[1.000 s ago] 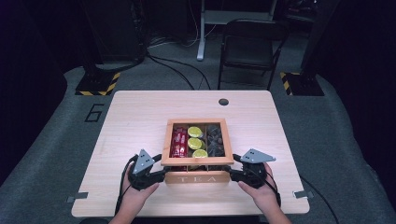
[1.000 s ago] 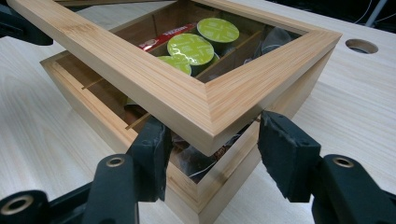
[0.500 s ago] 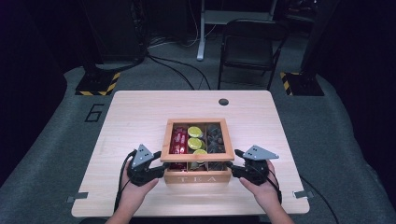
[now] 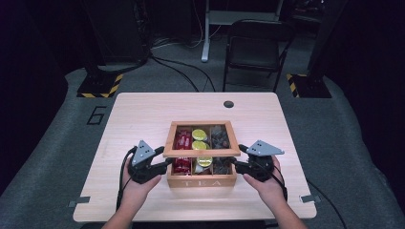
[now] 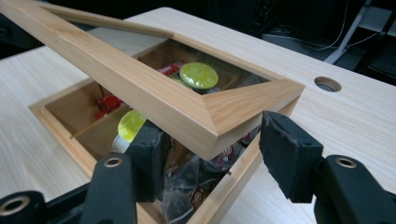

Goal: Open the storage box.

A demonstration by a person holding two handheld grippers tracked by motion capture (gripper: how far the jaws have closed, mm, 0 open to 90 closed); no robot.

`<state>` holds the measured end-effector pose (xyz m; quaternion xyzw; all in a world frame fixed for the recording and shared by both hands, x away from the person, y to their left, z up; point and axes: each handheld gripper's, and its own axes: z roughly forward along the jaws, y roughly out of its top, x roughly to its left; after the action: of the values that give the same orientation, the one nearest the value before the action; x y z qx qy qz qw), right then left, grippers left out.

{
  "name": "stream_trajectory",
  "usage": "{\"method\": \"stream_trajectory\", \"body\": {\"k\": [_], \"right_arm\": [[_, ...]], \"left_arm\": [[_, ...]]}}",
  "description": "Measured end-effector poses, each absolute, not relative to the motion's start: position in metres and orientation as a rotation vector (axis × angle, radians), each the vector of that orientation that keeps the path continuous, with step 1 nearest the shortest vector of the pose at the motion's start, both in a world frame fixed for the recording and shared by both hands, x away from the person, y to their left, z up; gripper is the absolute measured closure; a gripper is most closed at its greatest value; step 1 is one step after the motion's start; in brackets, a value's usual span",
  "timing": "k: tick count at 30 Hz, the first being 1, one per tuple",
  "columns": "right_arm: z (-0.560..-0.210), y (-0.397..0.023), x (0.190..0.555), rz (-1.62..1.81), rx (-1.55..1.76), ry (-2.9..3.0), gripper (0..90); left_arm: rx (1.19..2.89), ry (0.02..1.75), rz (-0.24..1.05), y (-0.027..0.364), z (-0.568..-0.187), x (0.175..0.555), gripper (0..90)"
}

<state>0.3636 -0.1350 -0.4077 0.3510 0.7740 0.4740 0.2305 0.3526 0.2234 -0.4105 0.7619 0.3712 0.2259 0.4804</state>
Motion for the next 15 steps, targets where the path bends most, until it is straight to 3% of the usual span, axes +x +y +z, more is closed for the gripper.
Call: {"method": "stream_trajectory", "body": {"k": [15], "right_arm": [[-0.381,-0.129,0.378,1.294,0.951,2.071,45.2]], "left_arm": [[1.851,0.882,0.587,0.223,-0.382,0.369,50.1]]}}
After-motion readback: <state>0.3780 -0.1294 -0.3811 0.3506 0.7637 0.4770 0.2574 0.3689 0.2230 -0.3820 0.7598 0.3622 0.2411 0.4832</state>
